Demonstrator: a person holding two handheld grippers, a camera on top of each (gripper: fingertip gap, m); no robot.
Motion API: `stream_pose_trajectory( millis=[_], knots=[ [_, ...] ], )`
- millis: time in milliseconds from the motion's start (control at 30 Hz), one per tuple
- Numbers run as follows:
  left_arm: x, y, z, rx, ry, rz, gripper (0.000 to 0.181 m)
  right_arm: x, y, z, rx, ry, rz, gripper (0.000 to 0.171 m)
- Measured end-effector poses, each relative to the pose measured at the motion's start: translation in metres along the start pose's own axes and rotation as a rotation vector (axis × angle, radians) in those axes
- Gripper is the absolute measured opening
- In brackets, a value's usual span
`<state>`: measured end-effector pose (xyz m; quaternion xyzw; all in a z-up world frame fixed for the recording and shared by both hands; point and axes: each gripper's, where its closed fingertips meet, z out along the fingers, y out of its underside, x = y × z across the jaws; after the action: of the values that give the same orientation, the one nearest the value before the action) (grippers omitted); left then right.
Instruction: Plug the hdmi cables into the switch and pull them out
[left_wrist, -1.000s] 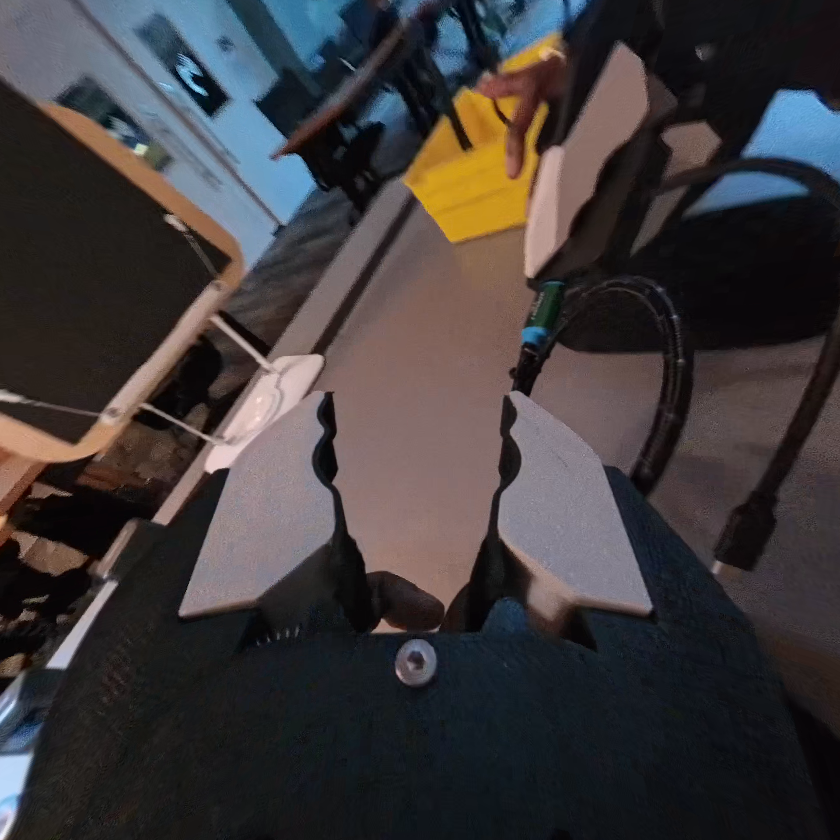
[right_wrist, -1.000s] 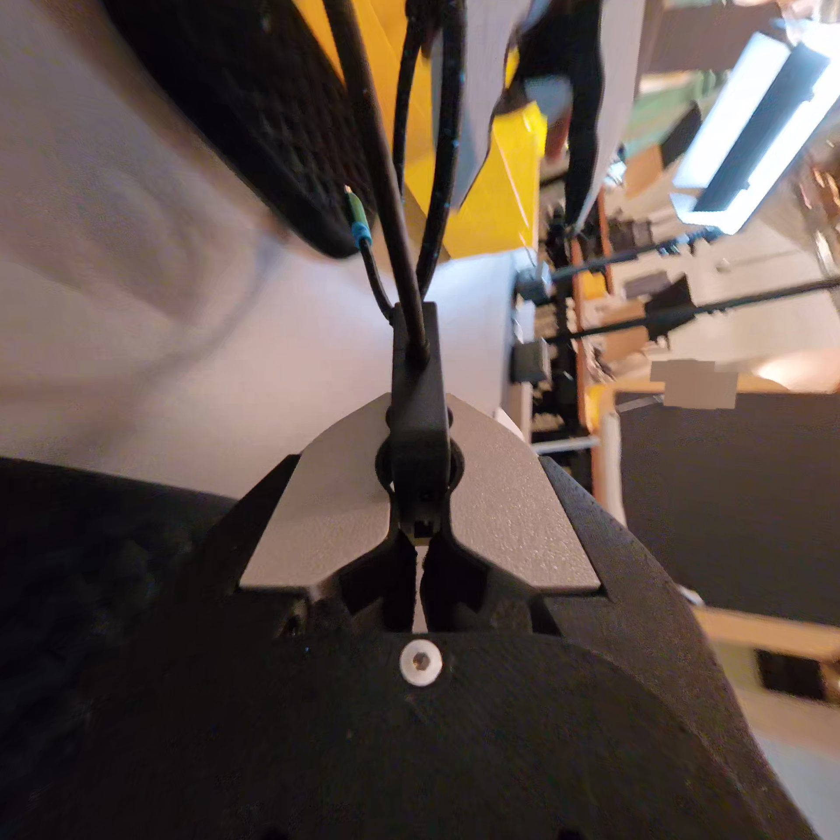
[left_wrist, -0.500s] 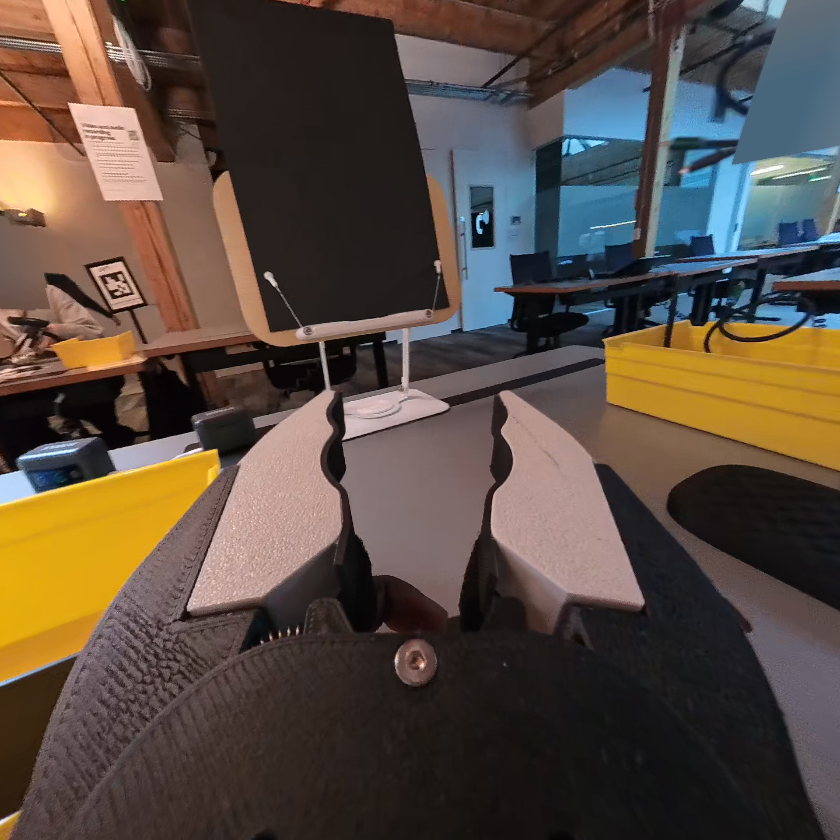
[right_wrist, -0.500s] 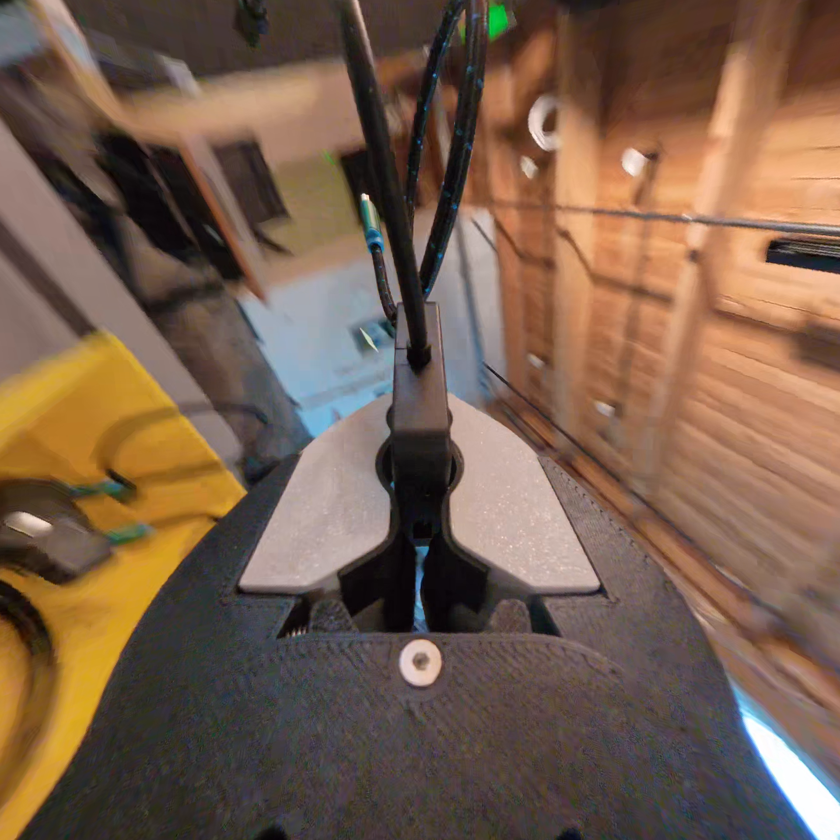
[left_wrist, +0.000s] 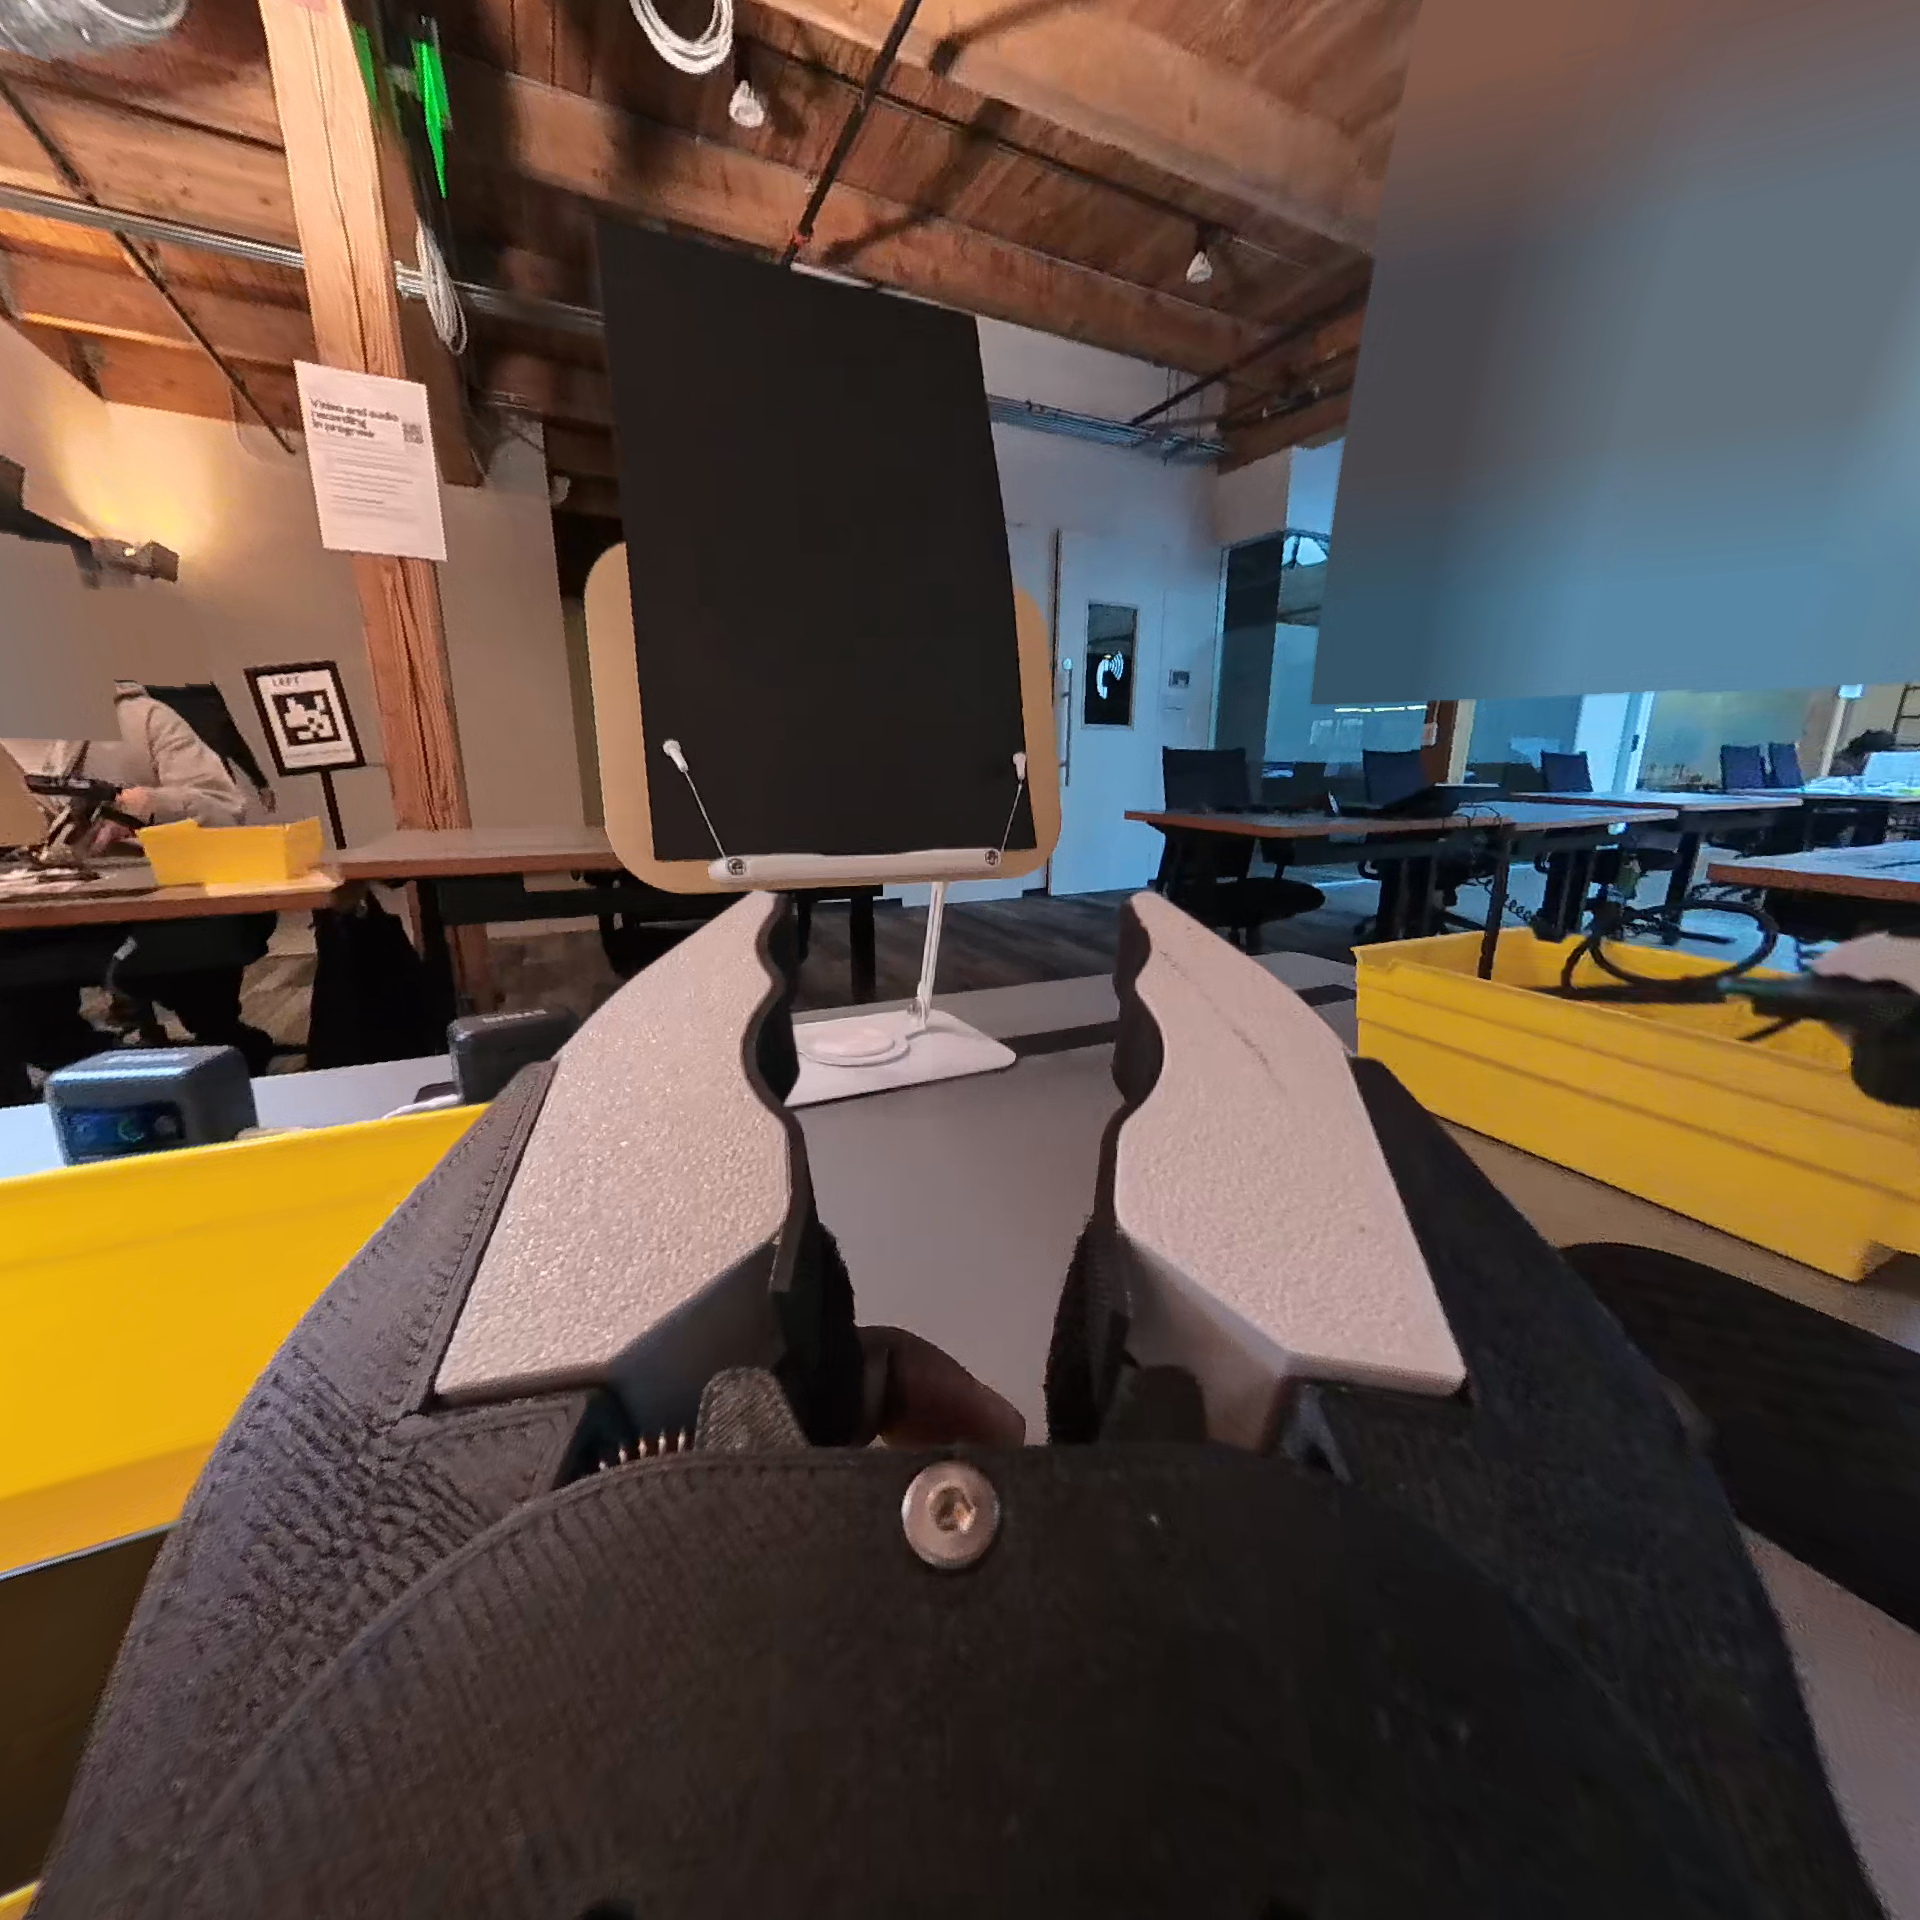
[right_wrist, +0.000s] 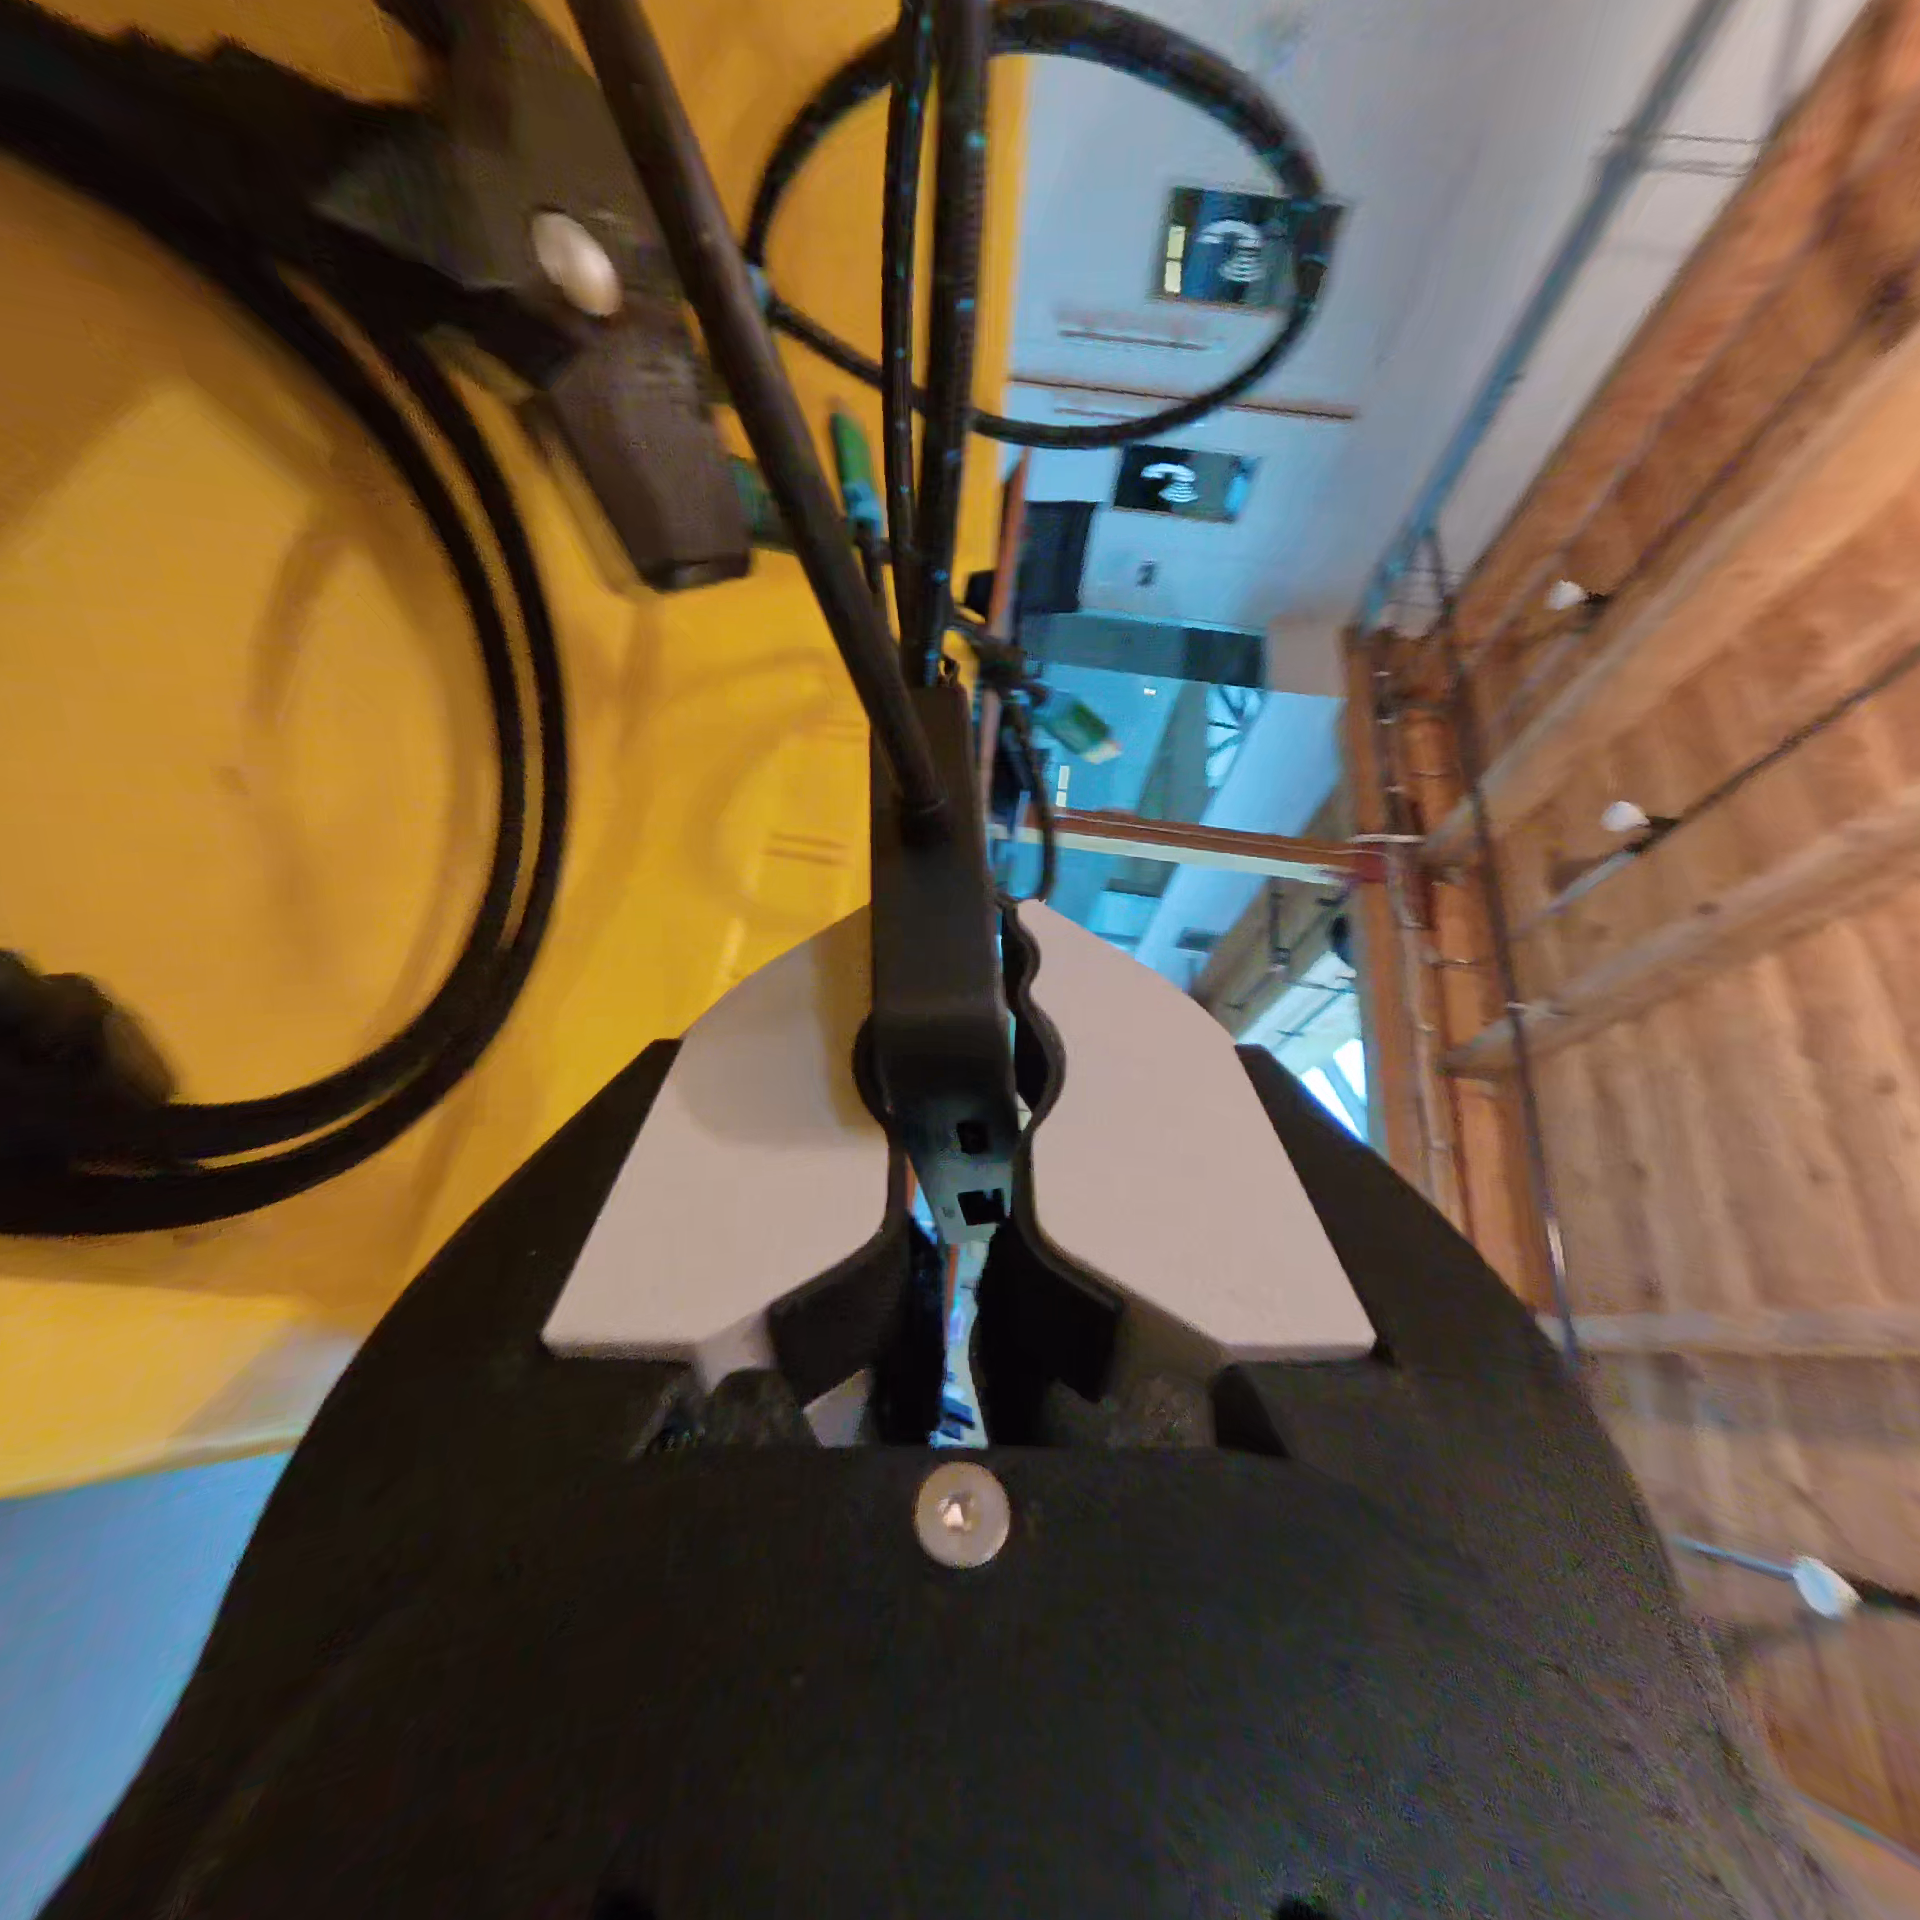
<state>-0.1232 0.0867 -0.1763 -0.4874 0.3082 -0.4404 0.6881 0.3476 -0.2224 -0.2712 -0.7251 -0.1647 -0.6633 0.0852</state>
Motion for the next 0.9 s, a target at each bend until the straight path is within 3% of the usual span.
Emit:
stream_pose_trajectory(
  millis=[100,200,333,433,600,733,833,900],
  knots=[
    [0.001,0.001,0.001,-0.033,0.02,-0.039,0.058,-0.017,-0.009,0.001,0.038,-0.078,-0.006,0.019],
    [0.006,0.0,0.002,-0.047,0.057,-0.093,0.059,-0.041,-0.013,-0.002,0.065,-0.258,-0.064,0.035],
    [0.006,-0.001,0.004,-0.056,0.056,-0.073,0.059,-0.057,-0.004,-0.015,0.071,-0.488,0.08,0.056],
    [0.004,-0.004,0.002,-0.052,0.037,-0.033,0.06,-0.049,0.007,-0.026,0.064,-0.58,0.232,0.071],
    [0.001,-0.006,-0.003,-0.051,0.03,-0.051,0.06,-0.005,0.023,-0.039,0.1,-0.51,0.52,0.082],
    [-0.004,-0.01,-0.009,-0.031,0.014,-0.07,0.06,0.03,0.007,-0.061,0.252,-0.508,0.919,0.095],
    [-0.004,-0.018,-0.013,0.0,0.03,-0.12,0.059,0.045,-0.03,-0.094,0.459,-0.733,1.294,0.102],
    [-0.003,-0.027,-0.016,0.035,0.044,-0.167,0.059,0.035,-0.047,-0.11,0.475,-0.884,1.344,0.103]
  ],
)
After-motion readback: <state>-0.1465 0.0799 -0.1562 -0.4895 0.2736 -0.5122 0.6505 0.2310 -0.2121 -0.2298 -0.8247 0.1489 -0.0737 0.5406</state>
